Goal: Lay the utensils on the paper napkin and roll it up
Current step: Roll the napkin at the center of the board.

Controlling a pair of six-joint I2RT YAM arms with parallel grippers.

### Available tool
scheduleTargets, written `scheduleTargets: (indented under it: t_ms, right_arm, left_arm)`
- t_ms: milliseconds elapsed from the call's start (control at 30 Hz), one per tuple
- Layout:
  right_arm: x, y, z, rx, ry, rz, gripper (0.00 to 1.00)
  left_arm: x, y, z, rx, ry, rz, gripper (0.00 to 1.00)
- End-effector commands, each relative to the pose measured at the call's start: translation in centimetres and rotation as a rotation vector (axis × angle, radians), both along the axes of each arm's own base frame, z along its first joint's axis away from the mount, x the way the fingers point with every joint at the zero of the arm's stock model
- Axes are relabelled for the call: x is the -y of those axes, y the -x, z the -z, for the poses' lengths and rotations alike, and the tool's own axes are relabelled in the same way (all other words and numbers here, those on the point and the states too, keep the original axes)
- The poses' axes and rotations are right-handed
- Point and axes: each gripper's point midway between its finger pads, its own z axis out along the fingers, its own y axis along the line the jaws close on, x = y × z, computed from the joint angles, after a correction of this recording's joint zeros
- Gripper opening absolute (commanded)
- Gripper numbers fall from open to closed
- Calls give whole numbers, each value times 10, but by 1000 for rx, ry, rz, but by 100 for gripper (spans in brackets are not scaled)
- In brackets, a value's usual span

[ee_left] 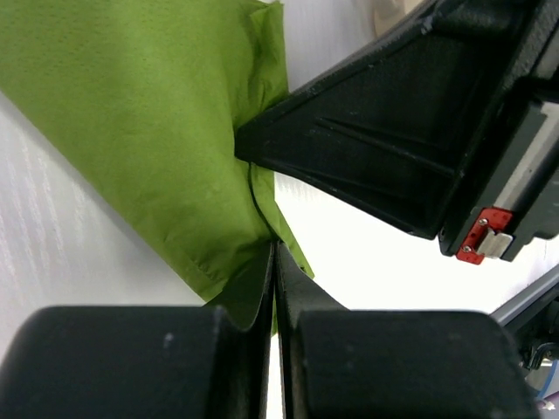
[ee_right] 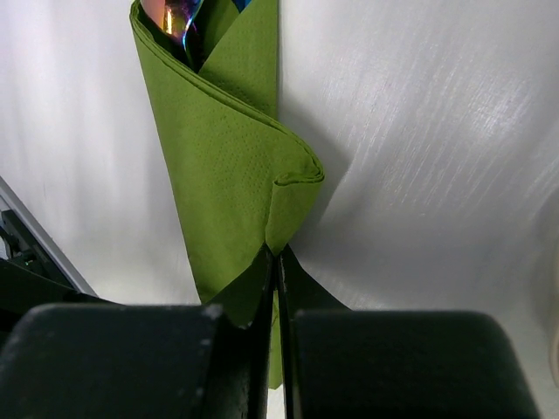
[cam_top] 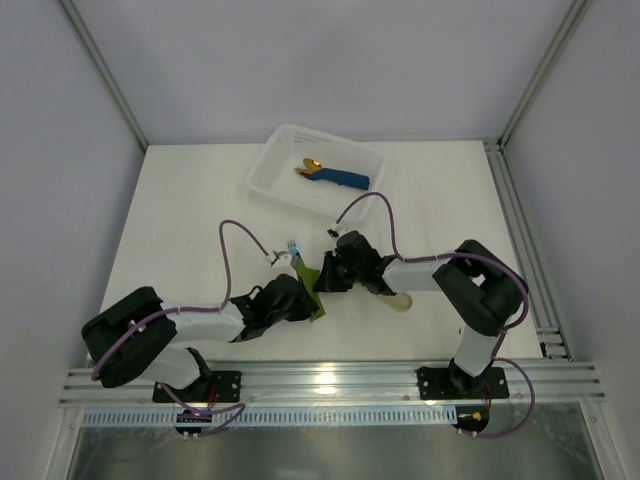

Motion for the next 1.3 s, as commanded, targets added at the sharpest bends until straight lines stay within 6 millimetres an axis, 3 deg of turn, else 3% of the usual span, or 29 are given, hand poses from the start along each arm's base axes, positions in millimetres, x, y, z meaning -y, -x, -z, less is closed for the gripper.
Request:
scheduleTargets:
  t_ms: [0, 467, 733, 1033, 1167, 1267]
  right_arm:
    - [16, 6, 28, -34, 95, 7, 4]
    - [15, 7, 27, -33, 92, 5, 4]
    - [15, 5, 24, -23, 92, 5, 4]
    - [22, -1, 11, 27, 143, 13, 4]
    - [25, -4, 7, 51, 183, 8, 9]
    - [26, -5, 4, 76, 215, 3, 18]
  left_arm:
    - [1, 13, 6, -12, 2, 23, 0]
    - [3, 26, 5, -1, 25, 31, 0]
    - [3, 37, 18, -30, -6, 22, 0]
    - [-18, 44, 39, -128, -118, -63, 0]
    - [-21, 46, 43, -147, -135, -79, 0]
    - [-21, 46, 43, -151, -140, -79, 0]
